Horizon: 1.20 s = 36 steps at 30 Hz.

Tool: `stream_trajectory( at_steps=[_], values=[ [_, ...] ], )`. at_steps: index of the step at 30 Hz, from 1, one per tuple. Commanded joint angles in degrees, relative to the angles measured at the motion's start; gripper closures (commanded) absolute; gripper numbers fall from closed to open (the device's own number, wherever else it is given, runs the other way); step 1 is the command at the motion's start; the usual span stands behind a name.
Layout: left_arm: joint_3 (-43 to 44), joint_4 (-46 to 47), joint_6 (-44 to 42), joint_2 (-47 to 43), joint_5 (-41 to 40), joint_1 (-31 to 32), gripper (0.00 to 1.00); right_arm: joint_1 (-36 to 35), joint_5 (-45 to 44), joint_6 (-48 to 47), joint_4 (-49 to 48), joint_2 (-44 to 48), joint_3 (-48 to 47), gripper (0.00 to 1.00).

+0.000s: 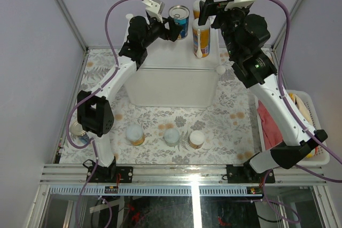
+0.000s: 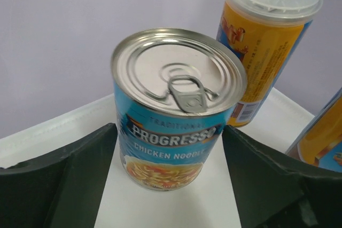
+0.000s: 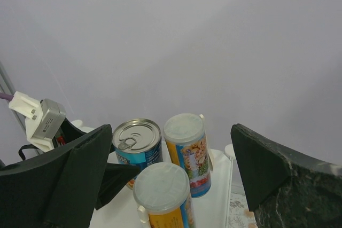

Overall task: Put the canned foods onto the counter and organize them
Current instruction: Place the canned food on the counter, then pick up the canned food from the center of the board.

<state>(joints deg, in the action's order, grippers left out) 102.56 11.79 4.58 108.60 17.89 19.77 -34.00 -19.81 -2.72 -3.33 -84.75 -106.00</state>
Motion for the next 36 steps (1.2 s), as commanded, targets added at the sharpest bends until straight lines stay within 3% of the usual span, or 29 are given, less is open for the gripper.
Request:
stream_trajectory(
  at_steps=[1, 7, 16, 21, 25, 30, 36],
  values=[
    [0.70, 4.91, 2.38, -0.57, -1.20, -1.10, 0.14, 0.47, 0.95, 0.73, -3.13, -0.24, -2.62, 0.00],
    [-1.01, 3.61, 2.29, -3.27, -2.04, -1.13, 0.01, 0.51, 1.09, 1.02, -2.37, -0.24, -2.72, 0.01],
    [-5.82, -0.29, 2.52, -11.22, -4.11, -1.05, 0.00, 0.49, 1.70, 2.05, -0.18, -0.73, -3.96, 0.00],
    [-8.07, -6.34, 3.43, -17.39, -9.55, -1.05, 0.00, 0.43, 2.43, 3.47, 1.19, -1.28, -4.92, 0.00],
    [-9.75, -13.27, 6.24, -23.52, -18.34, -0.94, 0.00, 0.42, 3.33, 4.79, 2.79, -1.76, -6.01, 0.01],
    [-10.03, -26.23, 13.78, -29.62, -38.71, -0.92, 0.00, 0.34, 5.11, 6.75, 5.63, -3.14, -8.71, 0.00],
    [-9.69, -43.58, 32.33, -33.81, -57.14, -0.87, 0.00, -0.75, 6.63, 8.52, 8.10, -5.32, -11.20, 0.00]
  ],
)
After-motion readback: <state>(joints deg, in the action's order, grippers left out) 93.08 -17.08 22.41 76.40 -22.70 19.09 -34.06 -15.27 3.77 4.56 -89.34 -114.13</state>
